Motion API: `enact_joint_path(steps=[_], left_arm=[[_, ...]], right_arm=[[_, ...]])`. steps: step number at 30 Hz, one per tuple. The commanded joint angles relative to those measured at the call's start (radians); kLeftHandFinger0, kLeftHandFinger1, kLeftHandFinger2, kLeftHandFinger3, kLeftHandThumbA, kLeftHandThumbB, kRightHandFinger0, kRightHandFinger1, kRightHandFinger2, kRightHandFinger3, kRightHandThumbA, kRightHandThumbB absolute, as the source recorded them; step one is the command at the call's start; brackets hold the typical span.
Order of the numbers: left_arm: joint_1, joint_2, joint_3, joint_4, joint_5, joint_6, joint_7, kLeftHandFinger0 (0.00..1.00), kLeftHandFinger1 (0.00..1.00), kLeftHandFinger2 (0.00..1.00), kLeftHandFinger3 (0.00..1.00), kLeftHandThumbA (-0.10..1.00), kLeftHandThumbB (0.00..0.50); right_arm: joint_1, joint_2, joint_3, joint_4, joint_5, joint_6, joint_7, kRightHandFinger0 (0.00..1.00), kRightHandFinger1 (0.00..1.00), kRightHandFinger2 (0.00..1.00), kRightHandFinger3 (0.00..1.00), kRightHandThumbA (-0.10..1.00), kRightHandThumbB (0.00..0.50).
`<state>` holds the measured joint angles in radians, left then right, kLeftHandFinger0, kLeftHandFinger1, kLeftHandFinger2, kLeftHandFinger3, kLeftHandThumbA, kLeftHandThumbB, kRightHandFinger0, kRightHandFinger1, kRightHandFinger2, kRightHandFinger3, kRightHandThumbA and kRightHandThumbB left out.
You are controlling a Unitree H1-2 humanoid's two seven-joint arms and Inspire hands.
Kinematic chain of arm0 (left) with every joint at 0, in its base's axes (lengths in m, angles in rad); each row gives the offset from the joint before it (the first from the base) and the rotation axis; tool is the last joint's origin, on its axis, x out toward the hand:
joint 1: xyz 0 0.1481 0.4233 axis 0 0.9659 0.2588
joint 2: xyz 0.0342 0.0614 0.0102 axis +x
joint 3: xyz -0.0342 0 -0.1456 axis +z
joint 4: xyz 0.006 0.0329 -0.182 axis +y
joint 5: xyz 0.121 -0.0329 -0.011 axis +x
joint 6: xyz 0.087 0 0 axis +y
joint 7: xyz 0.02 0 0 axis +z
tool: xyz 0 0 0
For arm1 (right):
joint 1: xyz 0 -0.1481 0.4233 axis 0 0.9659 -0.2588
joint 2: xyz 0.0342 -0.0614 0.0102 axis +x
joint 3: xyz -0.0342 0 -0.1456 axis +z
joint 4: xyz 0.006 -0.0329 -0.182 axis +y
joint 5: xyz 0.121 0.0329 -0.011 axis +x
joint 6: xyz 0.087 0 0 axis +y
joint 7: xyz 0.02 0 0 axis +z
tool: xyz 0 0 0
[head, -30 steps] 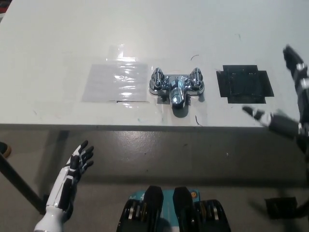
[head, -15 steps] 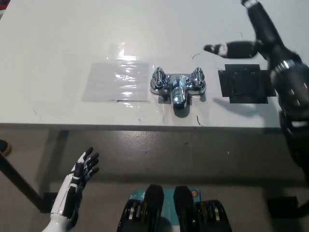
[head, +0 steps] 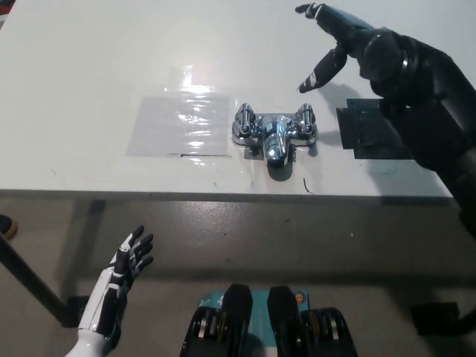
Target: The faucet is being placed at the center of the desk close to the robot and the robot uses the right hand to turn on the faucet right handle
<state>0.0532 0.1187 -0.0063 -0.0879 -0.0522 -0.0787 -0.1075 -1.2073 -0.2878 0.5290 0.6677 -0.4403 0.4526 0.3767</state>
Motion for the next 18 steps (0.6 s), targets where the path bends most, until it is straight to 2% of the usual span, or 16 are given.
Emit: enact_joint_path(steps=[1,2,4,5,9,13,18], left_arm=[[-0.014,0.011,-0.007,-0.015,0.001,-0.036,-0.017,1.0,1.0,1.0,1.0,1.0,0.178],[-0.015,0.014,-0.008,-0.015,0.002,-0.033,-0.019,1.0,1.0,1.0,1.0,1.0,0.173],[-0.017,0.016,-0.009,-0.012,0.005,-0.04,-0.02,1.0,1.0,1.0,1.0,1.0,0.17],[-0.019,0.016,-0.009,-0.011,0.006,-0.039,-0.019,1.0,1.0,1.0,1.0,1.0,0.176],[-0.019,0.013,-0.008,-0.01,0.006,-0.039,-0.015,1.0,1.0,1.0,1.0,1.0,0.171],[-0.023,0.014,-0.01,-0.013,0.004,-0.035,-0.017,1.0,1.0,1.0,1.0,1.0,0.172],[-0.024,0.015,-0.009,-0.02,0.014,-0.024,-0.013,1.0,1.0,1.0,1.0,1.0,0.163]], right_arm=[[-0.116,0.007,0.039,0.068,-0.057,-0.036,0.054,1.0,1.0,1.0,1.0,1.0,0.333],[-0.121,0.011,0.048,0.076,-0.062,-0.033,0.057,1.0,1.0,1.0,1.0,1.0,0.373],[-0.128,0.014,0.064,0.082,-0.071,-0.033,0.068,1.0,1.0,1.0,1.0,1.0,0.403],[-0.133,0.018,0.073,0.09,-0.076,-0.034,0.072,1.0,1.0,1.0,1.0,1.0,0.404],[-0.147,0.042,0.079,0.131,-0.078,-0.02,0.083,1.0,1.0,1.0,1.0,1.0,0.351],[-0.168,0.065,0.087,0.195,-0.097,-0.036,0.069,1.0,1.0,1.0,1.0,1.0,0.343],[-0.184,0.084,0.085,0.228,-0.099,-0.034,0.06,1.0,1.0,1.0,1.0,1.0,0.36]])
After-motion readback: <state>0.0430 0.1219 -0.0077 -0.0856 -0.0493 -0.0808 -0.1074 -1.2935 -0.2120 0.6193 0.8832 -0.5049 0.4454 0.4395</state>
